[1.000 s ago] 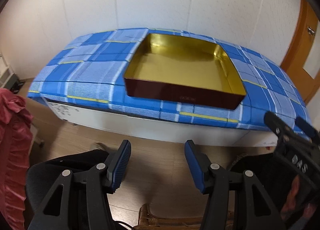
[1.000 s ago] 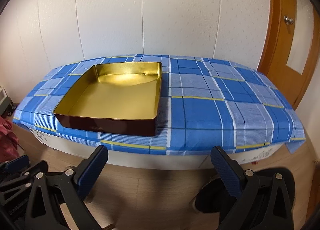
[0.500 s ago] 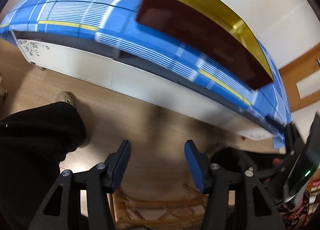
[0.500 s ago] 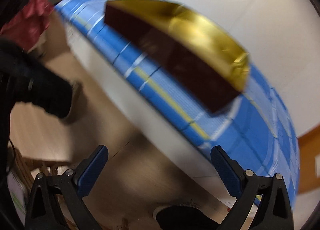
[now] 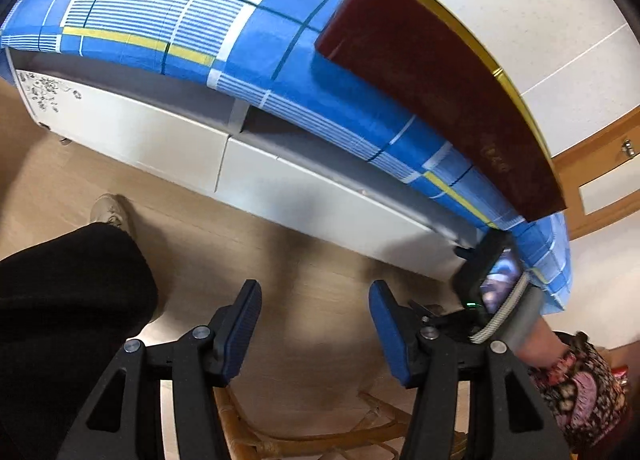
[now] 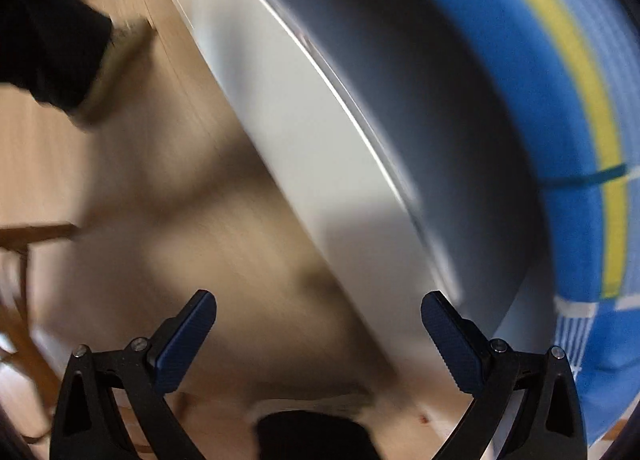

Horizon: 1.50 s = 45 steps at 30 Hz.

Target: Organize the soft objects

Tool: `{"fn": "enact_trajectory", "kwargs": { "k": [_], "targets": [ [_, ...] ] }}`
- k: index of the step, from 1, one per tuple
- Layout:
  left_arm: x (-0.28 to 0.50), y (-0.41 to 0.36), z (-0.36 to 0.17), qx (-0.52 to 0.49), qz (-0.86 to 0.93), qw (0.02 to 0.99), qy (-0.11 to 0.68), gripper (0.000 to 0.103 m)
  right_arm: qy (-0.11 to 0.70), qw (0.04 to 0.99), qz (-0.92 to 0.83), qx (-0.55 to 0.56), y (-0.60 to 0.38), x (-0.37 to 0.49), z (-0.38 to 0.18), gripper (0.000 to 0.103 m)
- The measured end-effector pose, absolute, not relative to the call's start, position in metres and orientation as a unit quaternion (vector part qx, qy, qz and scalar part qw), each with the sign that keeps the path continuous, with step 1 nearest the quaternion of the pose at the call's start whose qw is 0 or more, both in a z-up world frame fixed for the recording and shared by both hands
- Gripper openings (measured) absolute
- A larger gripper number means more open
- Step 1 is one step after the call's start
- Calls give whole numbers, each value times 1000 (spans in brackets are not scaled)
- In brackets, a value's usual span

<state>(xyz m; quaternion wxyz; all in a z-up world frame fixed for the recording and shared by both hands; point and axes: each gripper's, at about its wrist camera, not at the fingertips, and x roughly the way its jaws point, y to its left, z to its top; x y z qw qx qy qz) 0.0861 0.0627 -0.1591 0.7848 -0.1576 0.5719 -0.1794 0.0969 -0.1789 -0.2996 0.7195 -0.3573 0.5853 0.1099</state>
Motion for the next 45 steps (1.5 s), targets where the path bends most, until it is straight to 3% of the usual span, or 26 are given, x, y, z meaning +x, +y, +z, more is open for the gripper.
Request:
{"fn": "enact_trajectory", "kwargs": {
  "k": [6, 21, 35, 45],
  "targets": [
    [85, 60, -149, -141, -188, 800, 552, 63, 536, 710, 108, -444, -181, 99, -312, 103],
    [81, 52, -136, -107, -197, 816, 533, 63, 564, 632, 114, -519, -172, 112, -352, 103],
    [79, 49, -131, -99, -187, 822, 529, 63, 553, 631, 130, -528, -150, 54, -333, 103],
    [79, 46, -139, -75, -175, 828, 528, 63, 570, 576, 218, -543, -123, -13, -310, 103]
  ]
}}
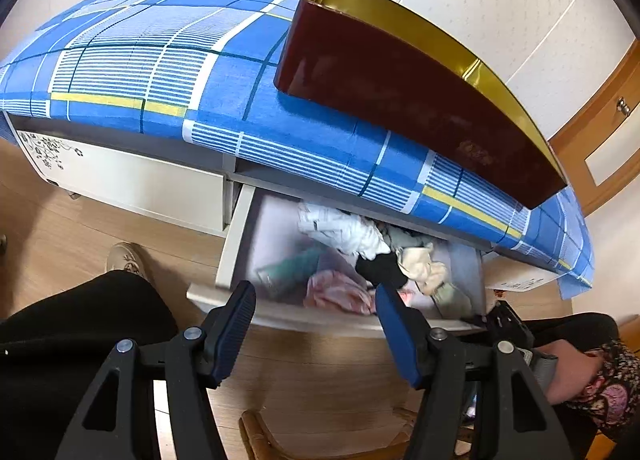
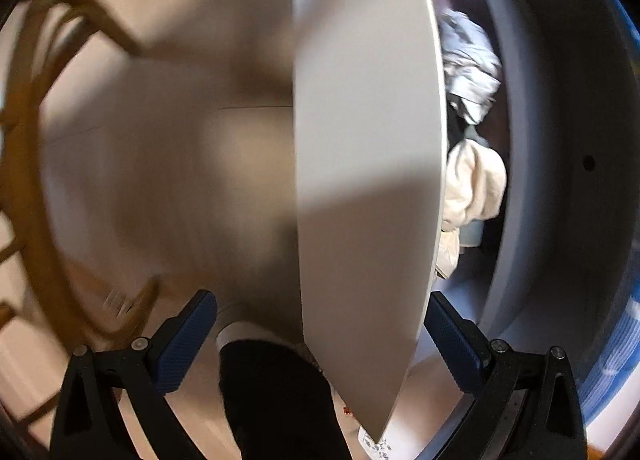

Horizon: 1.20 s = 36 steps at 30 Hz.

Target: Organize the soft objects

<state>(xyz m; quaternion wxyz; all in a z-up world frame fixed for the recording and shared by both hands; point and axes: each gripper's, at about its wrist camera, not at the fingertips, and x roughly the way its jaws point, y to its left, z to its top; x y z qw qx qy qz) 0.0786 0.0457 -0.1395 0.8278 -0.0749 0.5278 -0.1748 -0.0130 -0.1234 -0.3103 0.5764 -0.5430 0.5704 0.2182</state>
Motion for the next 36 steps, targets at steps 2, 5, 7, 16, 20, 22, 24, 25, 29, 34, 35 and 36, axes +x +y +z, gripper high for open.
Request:
{"fn": "enact_trajectory", "kwargs": {
  "k": [2, 5, 7, 16, 20, 22, 24, 25, 29, 34, 35, 36],
  "targets": [
    [78, 43, -140, -66, -170, 829, 528, 63, 567, 580, 232, -536, -122, -16, -297, 103],
    [82, 38, -146, -35, -152, 832, 532, 63, 541, 622, 209, -526, -127, -2, -282, 103],
    [85, 33, -150, -17, -146, 830, 538, 63, 533, 661, 199, -489, -132, 10, -263, 103],
    [98, 16, -173, 38, -142, 811, 566, 63, 615, 737, 160, -230, -167, 62, -239, 103],
    [106, 7, -193, 82, -155, 786, 593, 63, 661, 701, 182, -195, -164, 53, -269, 103],
    [109, 2, -201, 104, -175, 771, 603, 63, 672, 688, 190, -199, -162, 50, -278, 103],
    [112, -6, -212, 125, -199, 748, 621, 63, 677, 683, 195, -193, -162, 47, -283, 103],
    [113, -10, -216, 135, -205, 741, 626, 63, 679, 682, 197, -189, -162, 46, -284, 103],
    [108, -31, -229, 176, -265, 701, 638, 63, 687, 677, 200, -174, -164, 47, -294, 103],
    [105, -52, -248, 213, -321, 649, 656, 75, 697, 665, 205, -171, -168, 52, -304, 103],
    [105, -55, -254, 219, -329, 642, 657, 78, 700, 662, 206, -170, -168, 51, -306, 103],
    [106, -57, -257, 222, -333, 637, 659, 79, 703, 659, 208, -169, -168, 51, -308, 103]
  ]
}}
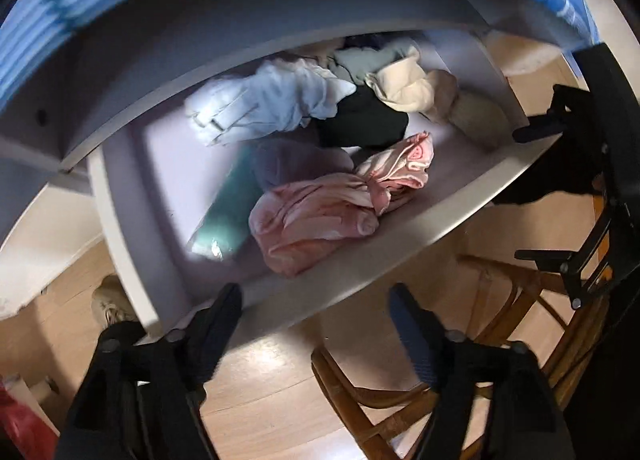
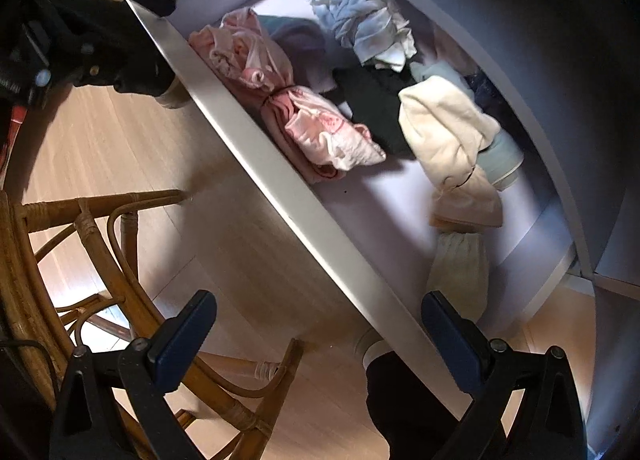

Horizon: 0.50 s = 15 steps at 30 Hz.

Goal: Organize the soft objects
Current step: 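Move the right tool over the drawer toward the navy lace bra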

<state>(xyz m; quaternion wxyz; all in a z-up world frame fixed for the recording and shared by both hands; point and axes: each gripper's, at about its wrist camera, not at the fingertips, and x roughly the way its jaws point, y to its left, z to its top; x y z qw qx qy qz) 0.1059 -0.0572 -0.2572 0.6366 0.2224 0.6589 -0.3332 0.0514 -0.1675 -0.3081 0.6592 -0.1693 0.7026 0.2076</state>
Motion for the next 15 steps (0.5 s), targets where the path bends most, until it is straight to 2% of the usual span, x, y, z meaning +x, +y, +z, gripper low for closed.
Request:
{"fn": "enact_trajectory", "kwargs": {
  "k": [8, 15],
  "targets": [
    [108, -56, -274, 237, -336, 617, 671, 82, 712, 650, 204, -170, -164, 48, -318, 103],
    [65, -67, -287, 301, -374, 543, 688, 98, 741, 612, 230, -153, -158, 28, -320, 103]
  ]
}}
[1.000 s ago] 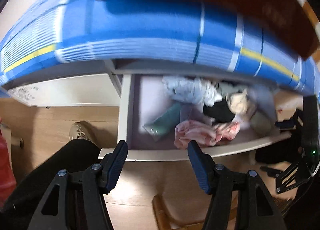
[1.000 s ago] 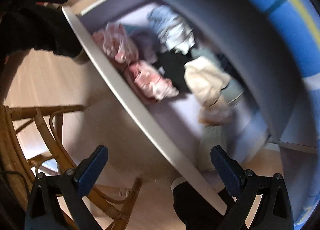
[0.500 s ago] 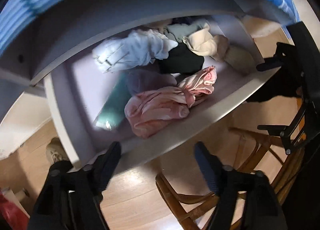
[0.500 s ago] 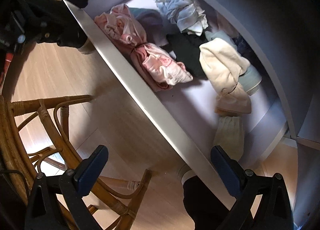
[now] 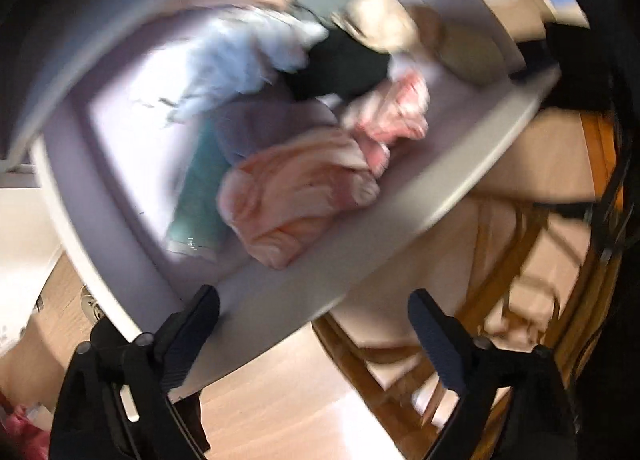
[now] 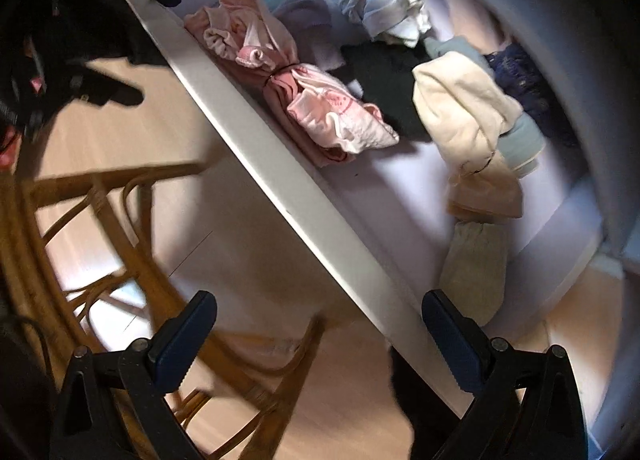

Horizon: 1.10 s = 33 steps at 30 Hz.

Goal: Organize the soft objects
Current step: 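Move the right tool over the drawer toward the navy lace bra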

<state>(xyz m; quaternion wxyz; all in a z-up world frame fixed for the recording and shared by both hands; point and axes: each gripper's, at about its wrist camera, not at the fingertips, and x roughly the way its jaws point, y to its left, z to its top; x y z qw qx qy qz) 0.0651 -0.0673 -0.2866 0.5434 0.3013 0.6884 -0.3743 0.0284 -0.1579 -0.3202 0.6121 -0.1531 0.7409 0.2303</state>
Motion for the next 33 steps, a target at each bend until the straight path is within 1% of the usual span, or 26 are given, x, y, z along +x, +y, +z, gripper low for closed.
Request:
{"fn": "enact_trajectory", "kwargs": {
  "k": [3, 7, 11, 13, 17, 18, 19, 21, 25, 27, 29, 33],
  "targets": [
    [42, -65, -291, 322, -393, 506, 697, 101, 760, 583, 256, -129, -154, 15, -322, 103],
    [33, -56, -293, 281, -408, 468, 732, 101, 782, 541, 292, -108, -147, -2, -330, 103],
    [24, -49, -297, 263, -417, 435, 753, 101, 792, 513, 319, -86, -143, -11, -333, 103],
    [26, -46, -298, 256, -417, 428, 760, 101, 786, 518, 329, -73, -143, -9, -327, 103],
    [45, -36, -294, 204, -411, 429, 778, 101, 760, 573, 306, -12, -165, 12, -306, 103],
    [52, -32, -289, 183, -413, 432, 781, 99, 753, 588, 295, 0, -171, 16, -301, 103],
    [60, -29, -284, 155, -414, 443, 780, 96, 747, 602, 282, 12, -177, 22, -297, 103],
    [80, -25, -268, 144, -403, 493, 758, 96, 735, 630, 248, 33, -192, 32, -291, 103],
    [112, -16, -229, 105, -349, 618, 696, 96, 726, 663, 177, 47, -212, 53, -291, 103],
    [116, -11, -213, 82, -302, 683, 660, 96, 714, 683, 150, 46, -219, 64, -285, 103],
    [112, -6, -216, 46, -248, 725, 641, 96, 699, 704, 121, 41, -222, 71, -282, 103],
    [117, 4, -230, -28, -175, 752, 635, 96, 683, 729, 28, 50, -234, 80, -286, 102]
  ]
}}
